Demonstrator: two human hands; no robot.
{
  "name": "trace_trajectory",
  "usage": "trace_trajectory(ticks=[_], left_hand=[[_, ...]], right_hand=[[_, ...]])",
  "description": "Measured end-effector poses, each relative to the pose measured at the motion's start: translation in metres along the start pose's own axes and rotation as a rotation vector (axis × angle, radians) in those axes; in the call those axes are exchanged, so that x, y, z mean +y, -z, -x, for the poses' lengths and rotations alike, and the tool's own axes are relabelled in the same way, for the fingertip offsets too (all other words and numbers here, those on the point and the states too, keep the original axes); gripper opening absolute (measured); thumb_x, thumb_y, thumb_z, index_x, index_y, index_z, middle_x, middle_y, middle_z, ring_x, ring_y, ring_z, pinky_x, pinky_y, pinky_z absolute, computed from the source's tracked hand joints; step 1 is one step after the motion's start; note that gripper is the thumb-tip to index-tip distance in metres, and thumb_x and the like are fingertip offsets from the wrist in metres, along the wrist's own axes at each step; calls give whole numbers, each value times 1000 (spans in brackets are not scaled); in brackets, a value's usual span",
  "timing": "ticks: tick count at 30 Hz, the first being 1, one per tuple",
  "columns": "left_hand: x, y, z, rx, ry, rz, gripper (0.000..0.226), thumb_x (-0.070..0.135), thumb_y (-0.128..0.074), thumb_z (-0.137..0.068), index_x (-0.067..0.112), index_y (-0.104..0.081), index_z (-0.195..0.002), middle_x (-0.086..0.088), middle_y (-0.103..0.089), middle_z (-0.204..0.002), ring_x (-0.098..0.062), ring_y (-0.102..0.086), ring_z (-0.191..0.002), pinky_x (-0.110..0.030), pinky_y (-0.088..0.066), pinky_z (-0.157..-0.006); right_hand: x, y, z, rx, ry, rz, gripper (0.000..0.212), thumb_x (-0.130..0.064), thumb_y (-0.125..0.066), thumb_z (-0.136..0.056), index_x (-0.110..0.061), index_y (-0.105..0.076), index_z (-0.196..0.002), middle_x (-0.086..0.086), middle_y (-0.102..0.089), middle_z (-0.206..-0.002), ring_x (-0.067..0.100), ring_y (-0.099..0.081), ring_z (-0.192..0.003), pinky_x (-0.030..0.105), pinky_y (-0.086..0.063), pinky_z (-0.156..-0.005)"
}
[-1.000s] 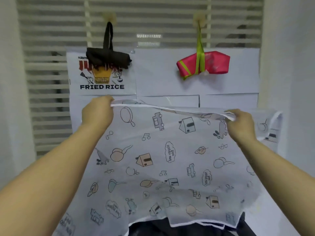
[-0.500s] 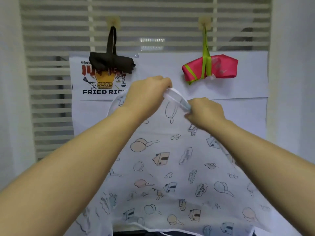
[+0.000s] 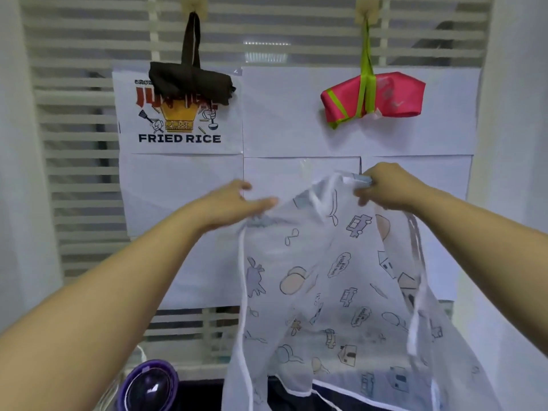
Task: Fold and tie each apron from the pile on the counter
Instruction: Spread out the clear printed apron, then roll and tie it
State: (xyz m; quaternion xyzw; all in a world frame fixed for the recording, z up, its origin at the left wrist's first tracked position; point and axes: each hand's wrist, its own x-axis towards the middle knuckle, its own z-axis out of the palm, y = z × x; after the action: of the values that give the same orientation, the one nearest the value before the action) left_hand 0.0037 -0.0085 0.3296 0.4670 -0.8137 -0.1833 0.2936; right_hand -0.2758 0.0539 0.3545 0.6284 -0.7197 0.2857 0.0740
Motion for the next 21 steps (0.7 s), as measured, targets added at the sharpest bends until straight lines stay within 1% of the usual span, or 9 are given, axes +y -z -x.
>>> trace_trajectory(ticks=[2,4,8,10,12,13,16,18,21], left_hand=[[-5,-25,18,-315,15,104,114,88,-53,-57,34,-17,-150,5,-36,-151,-23,-41,-133,-49,-43,-100],[-5,-49,34,-464,-11,136,121,90,-55,-51,41,-8,-150,12,-29,-154,-19,-37,-136,-47,-41,-104],[-6,-91,43,-499,-72,-3,113,65,-70,-67,39,0,-152,7,-18,-158,-17,-32,-140,-30,-30,-110],[-11,-106,42,-506,-86,-18,109,58,-71,-74,37,3,-152,4,-17,-159,-17,-31,-141,-28,-29,-109],[-23,-121,39,-536,-49,26,108,56,-71,-76,37,3,-152,3,-18,-159,-18,-32,-140,-31,-29,-112],[-32,-127,37,-545,-23,36,106,55,-70,-77,36,3,-152,2,-18,-159,-19,-33,-140,-33,-29,-112],[-57,-157,38,-611,27,62,100,48,-70,-82,35,0,-152,-2,-21,-158,-19,-30,-141,-31,-29,-112],[-64,-187,45,-673,3,77,97,40,-70,-85,33,-1,-152,-2,-19,-158,-16,-27,-142,-27,-28,-110],[-70,-232,55,-713,-55,7,87,28,-66,-89,29,-6,-153,1,-21,-157,-19,-39,-130,-23,-35,-97]], right_hand=[[-1,0,6,12,3,12,25,-8,-58,-88,-11,-60,-63,-2,-58,-62,16,-47,-50,24,-35,-46],[1,-3,8,30,5,90,34,-2,-56,-86,-11,-46,-55,1,-46,-58,21,-40,-54,26,-29,-47],[0,-10,13,65,48,99,13,-3,-55,-87,-4,-61,-75,5,-52,-73,22,-51,-66,29,-40,-58],[-1,-12,22,67,69,36,20,4,-51,-89,-6,-53,-71,6,-45,-72,21,-54,-69,22,-40,-59],[-2,-14,35,17,116,8,32,5,-51,-90,-16,-43,-67,0,-39,-68,7,-57,-65,11,-37,-53],[-4,-14,40,5,161,15,29,4,-55,-87,-13,-46,-65,2,-43,-66,13,-58,-65,10,-36,-51],[-3,-19,60,-123,247,-17,9,-1,-56,-83,1,-64,-78,19,-64,-77,37,-56,-70,30,-47,-64],[6,-29,80,-255,268,9,17,-2,-55,-83,-2,-70,-91,17,-69,-92,34,-62,-86,38,-51,-75],[26,-59,119,-475,292,139,18,-6,-58,-86,-4,-71,-96,12,-70,-97,28,-62,-89,37,-49,-81]])
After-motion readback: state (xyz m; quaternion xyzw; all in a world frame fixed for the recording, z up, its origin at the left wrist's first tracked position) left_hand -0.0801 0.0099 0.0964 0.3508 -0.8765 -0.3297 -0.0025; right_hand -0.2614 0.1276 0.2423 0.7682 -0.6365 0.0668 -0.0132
